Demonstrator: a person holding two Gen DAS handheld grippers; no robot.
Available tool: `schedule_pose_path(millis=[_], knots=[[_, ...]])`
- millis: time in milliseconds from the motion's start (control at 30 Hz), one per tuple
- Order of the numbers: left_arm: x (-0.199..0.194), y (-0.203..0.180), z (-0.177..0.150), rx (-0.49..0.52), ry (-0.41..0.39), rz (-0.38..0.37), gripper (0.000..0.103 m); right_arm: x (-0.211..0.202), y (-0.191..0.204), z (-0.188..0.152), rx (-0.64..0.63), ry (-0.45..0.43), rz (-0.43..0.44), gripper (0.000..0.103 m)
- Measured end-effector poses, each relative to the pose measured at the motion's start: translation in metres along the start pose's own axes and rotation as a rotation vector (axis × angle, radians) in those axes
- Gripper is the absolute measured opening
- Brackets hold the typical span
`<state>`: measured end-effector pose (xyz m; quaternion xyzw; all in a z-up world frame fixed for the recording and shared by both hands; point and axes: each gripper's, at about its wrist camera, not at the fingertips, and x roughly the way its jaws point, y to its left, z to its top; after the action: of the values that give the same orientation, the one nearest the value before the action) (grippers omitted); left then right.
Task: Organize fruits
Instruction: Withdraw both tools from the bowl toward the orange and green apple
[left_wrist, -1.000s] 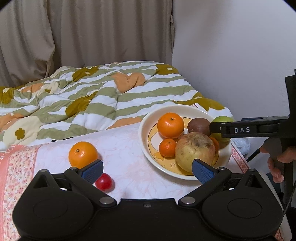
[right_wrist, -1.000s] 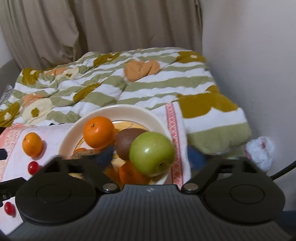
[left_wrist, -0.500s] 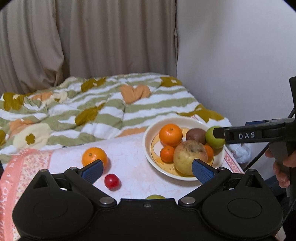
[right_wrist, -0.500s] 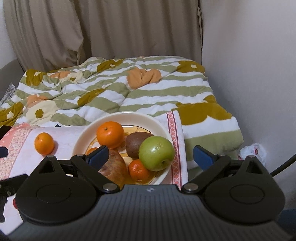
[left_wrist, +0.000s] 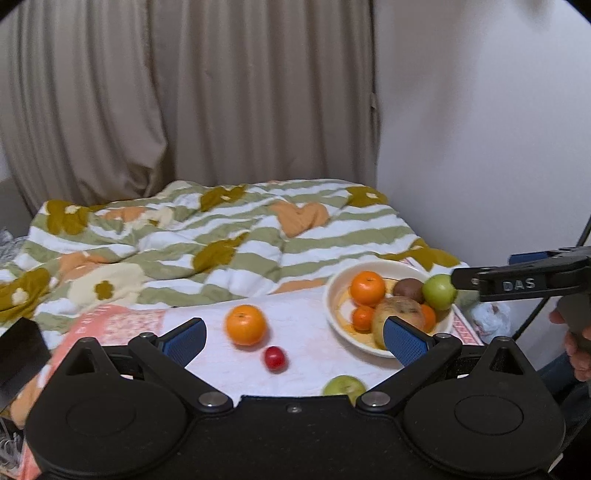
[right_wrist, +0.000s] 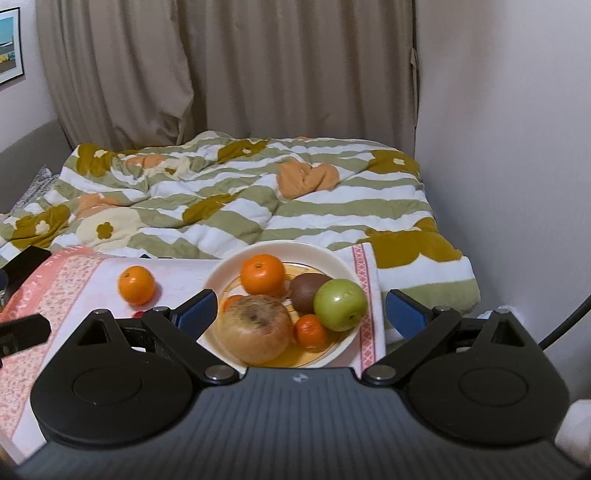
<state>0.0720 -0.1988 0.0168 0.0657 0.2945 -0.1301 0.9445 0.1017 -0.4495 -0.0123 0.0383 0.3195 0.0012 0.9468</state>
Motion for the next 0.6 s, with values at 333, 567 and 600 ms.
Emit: schedule_pose_path(millis=[333, 567, 600], knots=[[-0.015, 0.072, -0.001, -0.042, -0.014, 0.063, 0.103, -0.026, 0.048, 0.0, 0.005, -0.014, 0.02, 0.103], [0.002, 0.122, 0.019, -0.011, -0.002, 0.003, 0.103, -0.029, 0.09, -0.003, 0.053, 0.005, -0.038, 0.103], [0.006, 0.127, 0.021, -0.001, 0.001, -0.005, 0.103, -0.028, 0.095, -0.004, 0.062, 0.01, -0.049, 0.103]])
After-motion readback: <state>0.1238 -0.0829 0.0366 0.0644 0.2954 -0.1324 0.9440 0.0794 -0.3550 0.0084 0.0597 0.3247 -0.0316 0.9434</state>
